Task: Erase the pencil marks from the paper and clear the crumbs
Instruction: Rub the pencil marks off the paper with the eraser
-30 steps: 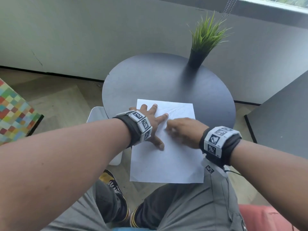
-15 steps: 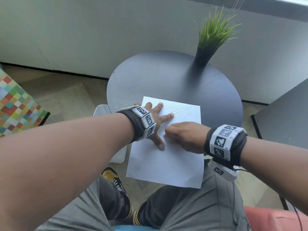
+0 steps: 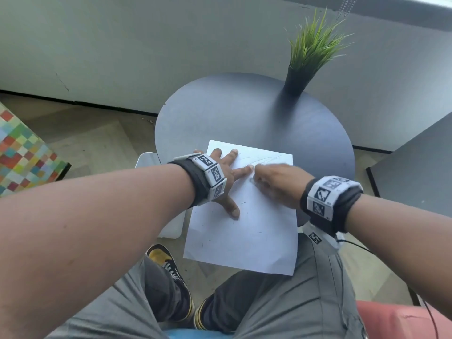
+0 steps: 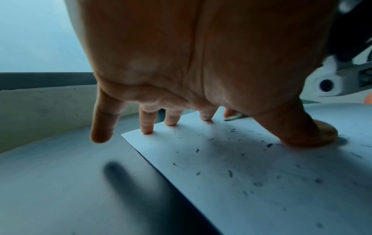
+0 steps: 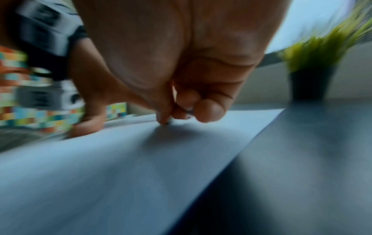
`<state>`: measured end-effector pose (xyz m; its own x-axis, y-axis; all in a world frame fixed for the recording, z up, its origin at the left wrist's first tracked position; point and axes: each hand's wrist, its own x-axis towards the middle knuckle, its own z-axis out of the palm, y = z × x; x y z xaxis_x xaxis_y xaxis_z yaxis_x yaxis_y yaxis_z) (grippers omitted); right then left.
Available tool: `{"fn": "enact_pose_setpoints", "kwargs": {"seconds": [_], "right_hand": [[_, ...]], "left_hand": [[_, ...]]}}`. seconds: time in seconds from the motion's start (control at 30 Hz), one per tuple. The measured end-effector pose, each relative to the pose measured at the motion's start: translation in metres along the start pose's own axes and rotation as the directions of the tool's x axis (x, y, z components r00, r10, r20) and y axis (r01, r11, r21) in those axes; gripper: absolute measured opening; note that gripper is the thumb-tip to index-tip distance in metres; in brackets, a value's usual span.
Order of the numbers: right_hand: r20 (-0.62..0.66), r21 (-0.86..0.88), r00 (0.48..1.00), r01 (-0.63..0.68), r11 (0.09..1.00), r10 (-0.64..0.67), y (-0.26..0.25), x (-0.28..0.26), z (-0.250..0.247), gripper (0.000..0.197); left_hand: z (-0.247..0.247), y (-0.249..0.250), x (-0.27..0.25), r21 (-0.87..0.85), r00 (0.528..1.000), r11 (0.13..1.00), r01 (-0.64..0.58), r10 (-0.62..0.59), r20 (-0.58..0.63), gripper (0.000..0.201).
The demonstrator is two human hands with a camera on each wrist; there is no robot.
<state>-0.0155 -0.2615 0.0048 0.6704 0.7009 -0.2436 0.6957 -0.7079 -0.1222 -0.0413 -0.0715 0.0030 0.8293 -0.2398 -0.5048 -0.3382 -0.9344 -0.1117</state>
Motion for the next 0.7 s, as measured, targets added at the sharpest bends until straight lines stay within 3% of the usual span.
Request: {"fn": "enact_pose_setpoints", "kwargs": {"seconds": [0.07, 0.13, 0.2, 0.23, 0.33, 0.37, 0.5, 0.53, 0.63, 0.7], "right_hand": [[-0.020, -0.019, 0.999, -0.044, 0.999, 0.043, -0.001, 0.001, 0.002, 0.020], [0.081, 0.028, 0.991, 0.109, 0.994, -0.111, -0.022, -0.008, 0.010, 0.022], [0.155, 0.096, 0.963, 0.208, 0.973, -0.221, -0.032, -0.018, 0.013, 0.010], [0.140, 0.081, 0.972, 0.180, 0.980, -0.190, -0.027, -0.015, 0.008, 0.011], [0.006, -0.031, 0.998, -0.062, 0.998, 0.063, 0.000, 0.005, 0.000, 0.015], [-0.006, -0.019, 0.997, -0.076, 0.997, 0.076, -0.004, 0.006, 0.002, 0.018], [0.141, 0.070, 0.975, 0.162, 0.984, -0.171, -0.036, -0.008, 0.021, 0.019], [0.135, 0.087, 0.983, 0.115, 0.990, -0.126, -0.029, -0.005, 0.018, 0.020], [0.015, 0.029, 0.981, -0.194, 0.981, 0.193, 0.001, 0.013, 0.001, 0.011], [0.005, -0.028, 0.982, -0.188, 0.982, 0.189, -0.008, 0.012, 0.000, 0.006]], "left_hand": [[0.000, 0.000, -0.001, 0.001, 1.000, 1.000, 0.004, -0.004, 0.006, 0.126], [0.000, -0.001, -0.002, 0.000, 1.000, 1.000, 0.004, -0.004, 0.015, 0.126], [0.000, -0.001, -0.002, -0.005, 1.000, 1.000, 0.001, -0.001, 0.020, 0.127], [-0.001, 0.000, -0.001, -0.005, 1.000, 1.000, 0.001, 0.000, 0.020, 0.127], [0.000, 0.000, 0.000, -0.003, 1.000, 1.000, 0.000, 0.000, 0.017, 0.128], [0.001, -0.001, 0.000, -0.003, 1.000, 1.000, 0.001, -0.001, 0.017, 0.128], [0.003, -0.001, -0.001, -0.006, 1.000, 1.000, 0.012, -0.012, 0.010, 0.131], [0.003, -0.001, -0.001, -0.013, 1.000, 1.000, 0.011, -0.011, 0.009, 0.133], [0.004, -0.002, -0.001, -0.039, 1.000, 0.999, 0.017, -0.017, 0.006, 0.139], [0.005, -0.004, -0.001, -0.060, 1.000, 0.998, 0.024, -0.024, 0.001, 0.142]]}}
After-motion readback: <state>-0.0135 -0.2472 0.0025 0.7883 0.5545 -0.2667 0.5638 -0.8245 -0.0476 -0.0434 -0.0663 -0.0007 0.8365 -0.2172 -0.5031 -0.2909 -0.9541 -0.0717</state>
